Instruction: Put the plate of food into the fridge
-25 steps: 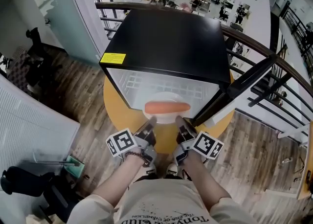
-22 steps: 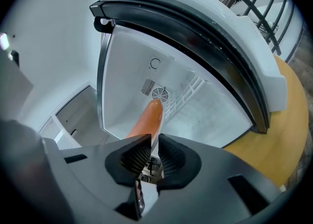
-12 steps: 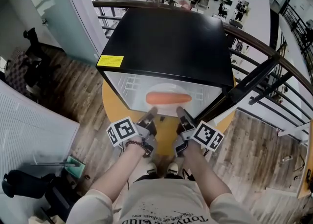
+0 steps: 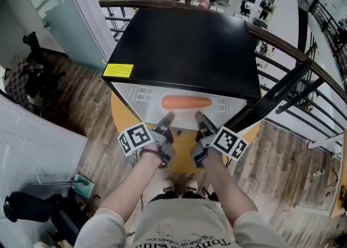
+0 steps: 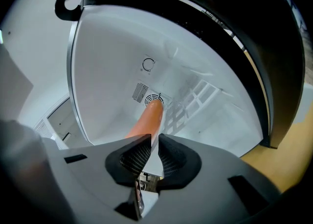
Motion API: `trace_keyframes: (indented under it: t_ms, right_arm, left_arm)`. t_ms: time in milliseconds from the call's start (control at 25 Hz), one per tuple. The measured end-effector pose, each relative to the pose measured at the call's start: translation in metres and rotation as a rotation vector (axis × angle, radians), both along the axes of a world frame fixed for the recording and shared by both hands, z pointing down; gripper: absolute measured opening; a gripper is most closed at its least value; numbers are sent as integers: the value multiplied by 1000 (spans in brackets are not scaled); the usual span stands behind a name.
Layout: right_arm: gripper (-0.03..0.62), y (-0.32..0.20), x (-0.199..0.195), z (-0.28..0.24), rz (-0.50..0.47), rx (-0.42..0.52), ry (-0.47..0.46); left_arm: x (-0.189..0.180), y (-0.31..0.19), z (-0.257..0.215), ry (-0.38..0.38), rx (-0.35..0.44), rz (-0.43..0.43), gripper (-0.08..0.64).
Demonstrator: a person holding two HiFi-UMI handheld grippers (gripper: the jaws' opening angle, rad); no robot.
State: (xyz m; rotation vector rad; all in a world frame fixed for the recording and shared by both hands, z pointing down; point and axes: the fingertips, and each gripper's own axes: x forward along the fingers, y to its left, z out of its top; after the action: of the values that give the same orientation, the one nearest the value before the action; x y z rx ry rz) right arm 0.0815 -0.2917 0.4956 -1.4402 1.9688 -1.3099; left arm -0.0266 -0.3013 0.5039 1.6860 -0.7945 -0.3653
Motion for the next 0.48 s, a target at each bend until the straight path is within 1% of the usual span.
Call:
trace_keyframes:
  t_ms: [480]
  right_arm:
    - [63,-21,4,5,18,-5,21]
  left_arm:
    - [4,-23,6,-8,-15,2,49]
